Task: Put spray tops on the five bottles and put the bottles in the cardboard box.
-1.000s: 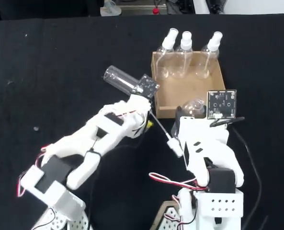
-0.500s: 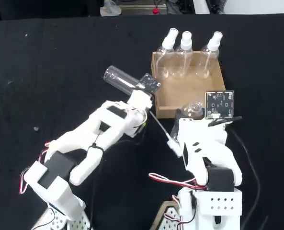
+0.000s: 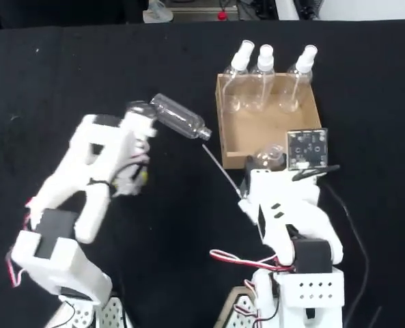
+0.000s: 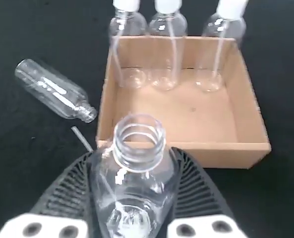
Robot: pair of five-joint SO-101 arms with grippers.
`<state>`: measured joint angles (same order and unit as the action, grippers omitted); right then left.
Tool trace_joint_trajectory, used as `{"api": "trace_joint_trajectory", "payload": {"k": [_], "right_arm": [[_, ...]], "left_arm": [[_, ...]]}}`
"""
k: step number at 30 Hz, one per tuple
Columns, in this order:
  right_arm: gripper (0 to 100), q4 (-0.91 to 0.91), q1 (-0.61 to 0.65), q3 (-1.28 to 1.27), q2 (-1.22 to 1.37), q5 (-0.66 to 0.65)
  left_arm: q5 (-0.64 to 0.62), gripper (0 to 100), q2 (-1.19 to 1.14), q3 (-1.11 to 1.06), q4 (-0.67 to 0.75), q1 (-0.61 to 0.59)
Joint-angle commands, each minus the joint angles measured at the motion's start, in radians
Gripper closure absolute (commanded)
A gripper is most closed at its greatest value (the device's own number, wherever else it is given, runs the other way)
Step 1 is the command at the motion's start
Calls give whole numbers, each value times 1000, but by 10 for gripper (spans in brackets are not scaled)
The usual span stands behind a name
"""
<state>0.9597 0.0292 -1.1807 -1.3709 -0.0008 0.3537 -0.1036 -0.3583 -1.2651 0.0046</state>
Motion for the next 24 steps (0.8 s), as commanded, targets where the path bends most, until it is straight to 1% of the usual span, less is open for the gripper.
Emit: {"api": "trace_joint_trajectory", "payload": {"k": [1, 4, 6, 9, 12, 17, 21, 24], "right_arm": [[988, -5, 41, -1, -22, 6], [988, -11, 41, -8, -22, 6], [988, -11, 41, -8, -22, 6], [988, -11, 41, -8, -22, 6], [988, -11, 41, -10, -22, 6], [988, -11, 41, -10, -22, 6], [988, -11, 41, -12, -22, 6], [988, -11, 41, -12, -22, 6]], "left_arm": [[61, 935, 54, -54, 41, -160], [89, 930, 114, -111, 89, -251], [89, 902, 146, -139, 87, -265], [109, 795, 184, -154, 54, -266], [189, 712, 212, -145, 48, -266], [262, 704, 204, -105, 40, -266], [267, 704, 141, -94, 40, -275], [258, 704, 77, -45, 35, -285]]}}
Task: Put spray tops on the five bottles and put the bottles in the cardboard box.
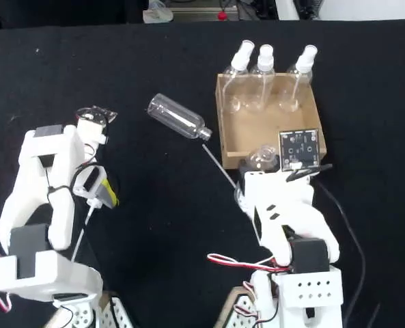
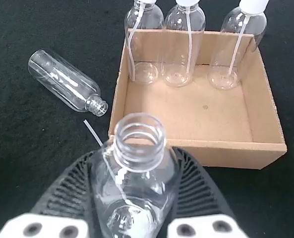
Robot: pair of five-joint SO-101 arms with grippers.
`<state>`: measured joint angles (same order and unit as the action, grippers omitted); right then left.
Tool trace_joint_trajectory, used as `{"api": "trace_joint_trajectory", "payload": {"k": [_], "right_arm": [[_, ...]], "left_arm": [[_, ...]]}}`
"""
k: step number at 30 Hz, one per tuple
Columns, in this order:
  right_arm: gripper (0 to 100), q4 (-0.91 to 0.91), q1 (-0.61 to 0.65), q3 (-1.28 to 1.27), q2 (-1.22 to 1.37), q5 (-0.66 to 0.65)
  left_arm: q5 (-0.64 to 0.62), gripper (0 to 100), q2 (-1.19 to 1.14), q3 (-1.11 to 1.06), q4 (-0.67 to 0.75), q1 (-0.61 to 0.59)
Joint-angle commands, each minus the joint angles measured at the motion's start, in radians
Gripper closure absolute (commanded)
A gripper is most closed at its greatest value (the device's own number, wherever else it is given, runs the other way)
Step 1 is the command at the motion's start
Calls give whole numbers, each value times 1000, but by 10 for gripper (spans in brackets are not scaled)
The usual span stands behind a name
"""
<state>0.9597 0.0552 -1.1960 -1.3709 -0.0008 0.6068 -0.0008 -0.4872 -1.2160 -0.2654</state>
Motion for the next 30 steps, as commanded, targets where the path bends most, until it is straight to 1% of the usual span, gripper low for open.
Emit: {"api": "trace_joint_trajectory", "payload": {"k": [1, 6, 8, 14, 21, 30], "right_arm": [[988, -11, 15, 4, -22, 6], [988, -11, 15, 4, -22, 6], [988, -11, 15, 4, -22, 6], [988, -11, 12, 4, -22, 6], [988, -11, 14, 2, -22, 6], [988, -11, 14, 2, -22, 6]], "left_arm": [[-3, 704, -44, 108, -32, -13], [-2, 705, -143, 306, -224, 28], [0, 705, -184, 374, -256, 35], [-2, 706, -331, 470, -258, 42], [0, 852, -394, 493, -259, 47], [0, 816, -400, 490, -259, 107]]}}
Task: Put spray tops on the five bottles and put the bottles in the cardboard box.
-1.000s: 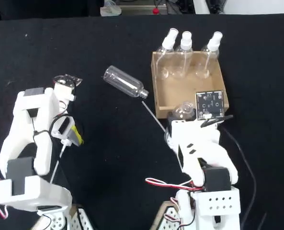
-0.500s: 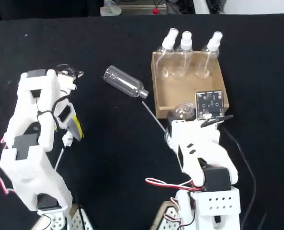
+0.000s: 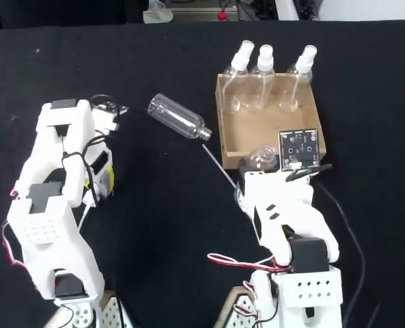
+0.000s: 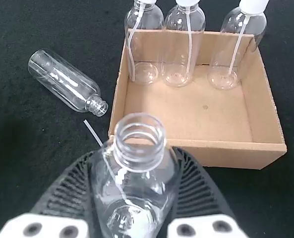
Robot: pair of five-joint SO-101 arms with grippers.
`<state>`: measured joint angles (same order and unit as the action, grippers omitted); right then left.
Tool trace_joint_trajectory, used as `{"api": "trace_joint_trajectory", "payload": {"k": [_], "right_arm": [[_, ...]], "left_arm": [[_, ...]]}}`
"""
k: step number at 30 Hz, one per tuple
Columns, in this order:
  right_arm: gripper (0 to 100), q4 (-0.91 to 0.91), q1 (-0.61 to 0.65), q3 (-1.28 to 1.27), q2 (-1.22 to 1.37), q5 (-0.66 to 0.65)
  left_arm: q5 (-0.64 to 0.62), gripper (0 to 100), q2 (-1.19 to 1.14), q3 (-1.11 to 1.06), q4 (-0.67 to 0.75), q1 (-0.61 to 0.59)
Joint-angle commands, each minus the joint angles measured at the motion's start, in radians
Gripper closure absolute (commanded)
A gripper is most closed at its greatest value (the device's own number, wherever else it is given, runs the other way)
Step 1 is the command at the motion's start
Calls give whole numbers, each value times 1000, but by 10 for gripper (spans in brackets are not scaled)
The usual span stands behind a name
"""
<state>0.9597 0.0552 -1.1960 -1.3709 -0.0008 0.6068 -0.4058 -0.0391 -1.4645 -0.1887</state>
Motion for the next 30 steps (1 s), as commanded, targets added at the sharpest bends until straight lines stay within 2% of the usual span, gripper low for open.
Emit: {"api": "trace_joint_trajectory", "payload": {"k": [1, 11, 13, 16, 20, 25, 30], "right_arm": [[988, -11, 12, 2, -22, 6], [988, -11, 14, 2, -22, 6], [988, -11, 14, 2, -22, 6], [988, -11, 14, 2, -22, 5], [988, -11, 20, 7, -22, 5], [987, -9, 178, 8, -22, -5], [987, -11, 293, 4, -22, -3]], "left_arm": [[0, 813, -3, 44, -11, 31], [-5, 809, -86, 50, -15, 28], [-6, 851, -68, 47, -18, 30], [-8, 970, -9, 44, -26, 21], [-8, 949, 118, 45, -121, 30], [-55, 970, 342, 54, -161, 31], [-245, 970, 586, 64, -127, 73]]}}
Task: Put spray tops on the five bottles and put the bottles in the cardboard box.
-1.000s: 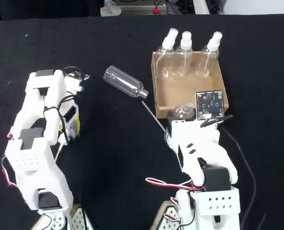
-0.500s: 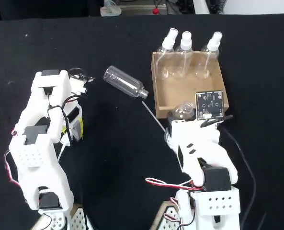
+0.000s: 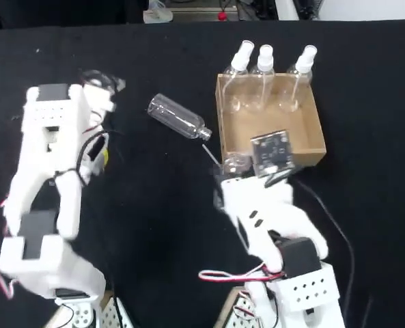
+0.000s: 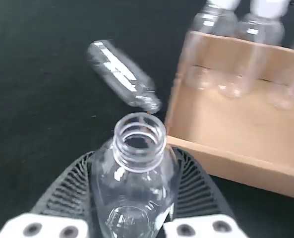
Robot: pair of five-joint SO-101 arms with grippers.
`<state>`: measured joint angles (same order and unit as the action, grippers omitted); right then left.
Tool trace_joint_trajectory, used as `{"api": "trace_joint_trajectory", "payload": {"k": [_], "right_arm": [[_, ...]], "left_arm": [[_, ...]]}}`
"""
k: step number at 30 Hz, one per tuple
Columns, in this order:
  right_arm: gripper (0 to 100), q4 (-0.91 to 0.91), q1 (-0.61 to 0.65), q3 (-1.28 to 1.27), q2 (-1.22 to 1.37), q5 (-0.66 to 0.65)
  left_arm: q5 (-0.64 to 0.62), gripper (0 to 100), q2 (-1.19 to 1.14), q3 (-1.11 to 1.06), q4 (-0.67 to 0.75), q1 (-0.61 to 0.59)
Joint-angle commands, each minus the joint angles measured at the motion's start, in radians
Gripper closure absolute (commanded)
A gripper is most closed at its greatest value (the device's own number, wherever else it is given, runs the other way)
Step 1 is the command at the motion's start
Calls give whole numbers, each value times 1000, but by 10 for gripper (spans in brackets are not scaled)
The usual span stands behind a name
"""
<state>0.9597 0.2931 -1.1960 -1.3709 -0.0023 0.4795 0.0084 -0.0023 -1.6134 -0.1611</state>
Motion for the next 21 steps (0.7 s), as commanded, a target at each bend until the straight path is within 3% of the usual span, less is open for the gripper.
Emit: {"api": "trace_joint_trajectory", "payload": {"k": [1, 8, 12, 21], "right_arm": [[987, -11, 64, 4, -22, 2], [988, -71, 153, -44, -24, -2], [988, -104, 227, -93, -87, -3], [987, -101, 229, -282, -526, -3]], "left_arm": [[-167, 970, 216, 28, 43, 64], [-367, 970, 540, 28, 215, 303], [-394, 970, 698, 19, 295, 435], [-394, 970, 870, 19, 436, 605]]}}
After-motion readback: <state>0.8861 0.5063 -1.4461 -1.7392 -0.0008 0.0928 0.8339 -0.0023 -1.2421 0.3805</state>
